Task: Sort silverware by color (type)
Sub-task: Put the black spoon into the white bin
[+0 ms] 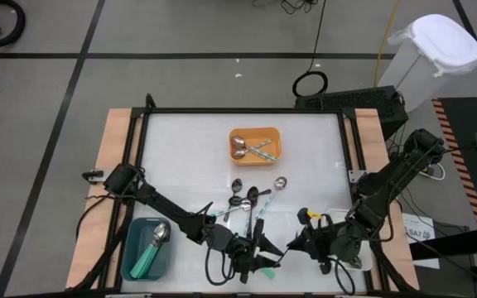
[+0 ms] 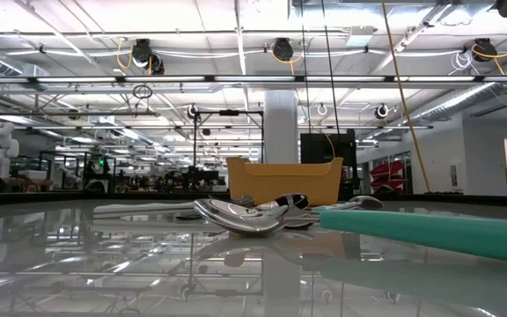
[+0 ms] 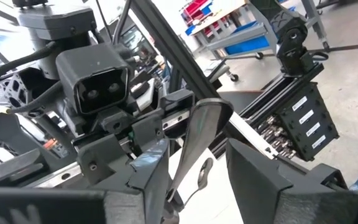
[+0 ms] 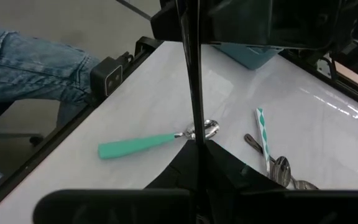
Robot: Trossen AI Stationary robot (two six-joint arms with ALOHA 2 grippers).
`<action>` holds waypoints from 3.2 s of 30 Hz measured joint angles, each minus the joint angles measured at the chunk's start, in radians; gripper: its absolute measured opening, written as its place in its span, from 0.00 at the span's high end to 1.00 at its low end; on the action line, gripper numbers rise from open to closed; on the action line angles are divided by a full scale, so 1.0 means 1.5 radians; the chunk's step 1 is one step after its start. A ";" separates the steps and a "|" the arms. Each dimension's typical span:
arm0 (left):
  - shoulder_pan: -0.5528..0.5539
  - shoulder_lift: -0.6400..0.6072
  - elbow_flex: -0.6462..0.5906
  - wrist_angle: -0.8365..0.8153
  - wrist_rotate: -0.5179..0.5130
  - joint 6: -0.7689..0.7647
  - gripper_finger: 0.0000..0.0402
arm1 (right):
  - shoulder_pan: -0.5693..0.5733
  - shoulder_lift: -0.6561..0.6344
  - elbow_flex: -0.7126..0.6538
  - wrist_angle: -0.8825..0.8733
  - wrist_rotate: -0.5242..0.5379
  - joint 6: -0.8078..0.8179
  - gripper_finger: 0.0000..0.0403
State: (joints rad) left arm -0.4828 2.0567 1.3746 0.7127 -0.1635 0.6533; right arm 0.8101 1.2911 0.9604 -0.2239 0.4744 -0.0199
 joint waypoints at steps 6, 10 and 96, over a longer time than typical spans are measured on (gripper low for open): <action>0.001 0.000 0.000 0.015 0.002 -0.005 0.69 | -0.003 0.000 0.000 0.016 0.000 -0.015 0.98; 0.001 0.000 0.000 0.021 0.002 -0.006 0.71 | -0.008 0.000 0.000 0.016 0.001 -0.014 0.98; 0.053 0.001 0.000 -0.005 -0.404 -0.336 1.00 | -0.053 -0.001 0.000 -0.139 0.348 0.268 0.71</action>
State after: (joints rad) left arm -0.4026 2.0583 1.3746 0.7058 -0.7692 0.1500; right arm 0.7311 1.2903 0.9607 -0.4325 0.9964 0.3817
